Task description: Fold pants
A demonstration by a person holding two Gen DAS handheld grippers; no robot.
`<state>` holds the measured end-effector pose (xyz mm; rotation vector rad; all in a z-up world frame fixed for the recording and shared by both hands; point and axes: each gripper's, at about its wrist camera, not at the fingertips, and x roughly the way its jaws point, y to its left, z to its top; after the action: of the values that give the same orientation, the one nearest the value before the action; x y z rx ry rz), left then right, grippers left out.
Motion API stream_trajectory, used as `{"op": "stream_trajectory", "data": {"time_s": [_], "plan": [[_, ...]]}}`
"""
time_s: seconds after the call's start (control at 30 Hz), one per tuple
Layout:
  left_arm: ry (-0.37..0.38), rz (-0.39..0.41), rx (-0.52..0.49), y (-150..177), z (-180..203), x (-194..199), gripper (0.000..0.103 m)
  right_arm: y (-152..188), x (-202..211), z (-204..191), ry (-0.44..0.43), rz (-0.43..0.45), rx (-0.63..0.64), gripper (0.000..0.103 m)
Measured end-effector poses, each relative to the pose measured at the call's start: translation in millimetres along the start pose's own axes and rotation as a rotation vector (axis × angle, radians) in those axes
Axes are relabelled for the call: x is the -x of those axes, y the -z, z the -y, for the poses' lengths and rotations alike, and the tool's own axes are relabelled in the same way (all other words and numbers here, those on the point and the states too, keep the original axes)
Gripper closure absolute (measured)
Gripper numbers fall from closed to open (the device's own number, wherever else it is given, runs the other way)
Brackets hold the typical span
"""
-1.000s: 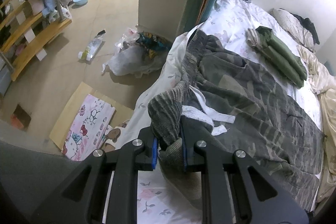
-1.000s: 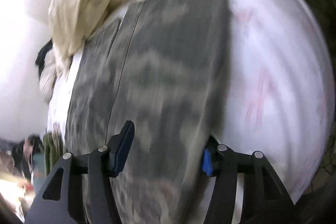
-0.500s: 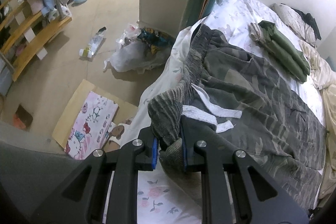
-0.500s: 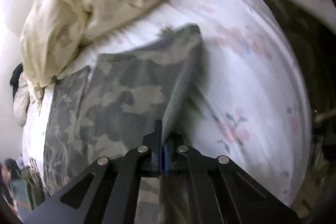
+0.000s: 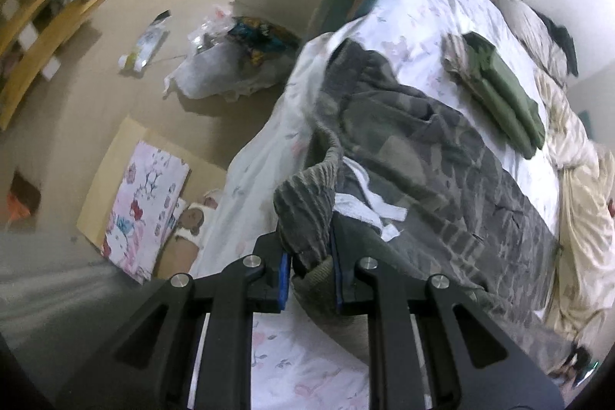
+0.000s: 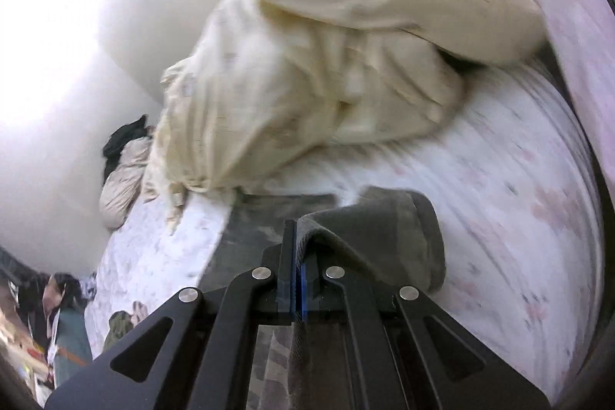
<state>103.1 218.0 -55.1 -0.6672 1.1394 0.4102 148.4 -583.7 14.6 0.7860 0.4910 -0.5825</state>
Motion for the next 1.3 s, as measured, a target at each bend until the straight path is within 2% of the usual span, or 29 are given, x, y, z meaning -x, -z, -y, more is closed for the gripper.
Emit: {"op": "stream_trajectory", "data": {"time_s": [0.17,0.3,0.37,0.43,0.6,0.7,0.73,0.77,0.8,0.87,0.93,0.97,1.03,1.1,1.13,1.23,1.3], "plan": [[0.001,-0.026,-0.089,-38,30,-8,0.089,-18,-41,-66,0.008,-0.047,0.154,0.103],[-0.032,-0.045,-0.155,-70,52,-29,0.089,-23,-92,-109,0.056,-0.103,0.241,0.103],[-0.052,-0.056,-0.187,-91,68,-44,0.089,-21,-130,-135,0.094,-0.137,0.305,0.103],[-0.076,-0.055,-0.232,-111,88,-63,0.089,-13,-165,-153,0.112,-0.161,0.350,0.103],[-0.114,-0.075,-0.304,-147,122,-117,0.088,23,-261,-190,0.230,-0.230,0.521,0.103],[-0.102,-0.092,-0.316,-155,126,-143,0.084,45,-292,-195,0.253,-0.267,0.563,0.103],[-0.089,-0.084,-0.316,-156,127,-146,0.080,50,-297,-196,0.262,-0.276,0.582,0.102],[-0.082,-0.067,-0.315,-157,127,-147,0.072,56,-305,-196,0.268,-0.301,0.604,0.101],[-0.075,-0.041,-0.315,-158,127,-144,0.066,62,-311,-197,0.267,-0.326,0.624,0.097],[-0.082,0.008,-0.303,-159,122,-134,0.024,66,-311,-198,0.240,-0.331,0.655,0.089],[-0.048,0.087,-0.292,-160,114,-115,0.021,68,-302,-203,0.197,-0.315,0.707,0.040],[-0.035,0.126,-0.296,-160,110,-105,0.021,69,-296,-208,0.205,-0.285,0.742,0.033],[-0.017,0.191,-0.309,-158,100,-87,0.020,71,-279,-217,0.243,-0.214,0.834,0.030],[-0.026,0.213,-0.331,-152,86,-75,0.019,73,-263,-221,0.203,-0.202,0.843,0.030],[-0.024,0.195,-0.339,-148,79,-75,0.019,81,-246,-229,0.136,-0.211,0.850,0.030],[0.004,0.116,-0.372,-132,59,-80,0.020,118,-210,-257,-0.093,-0.296,0.917,0.030],[-0.001,0.123,-0.424,-120,48,-81,0.019,167,-177,-286,-0.298,-0.407,0.979,0.030]]}}
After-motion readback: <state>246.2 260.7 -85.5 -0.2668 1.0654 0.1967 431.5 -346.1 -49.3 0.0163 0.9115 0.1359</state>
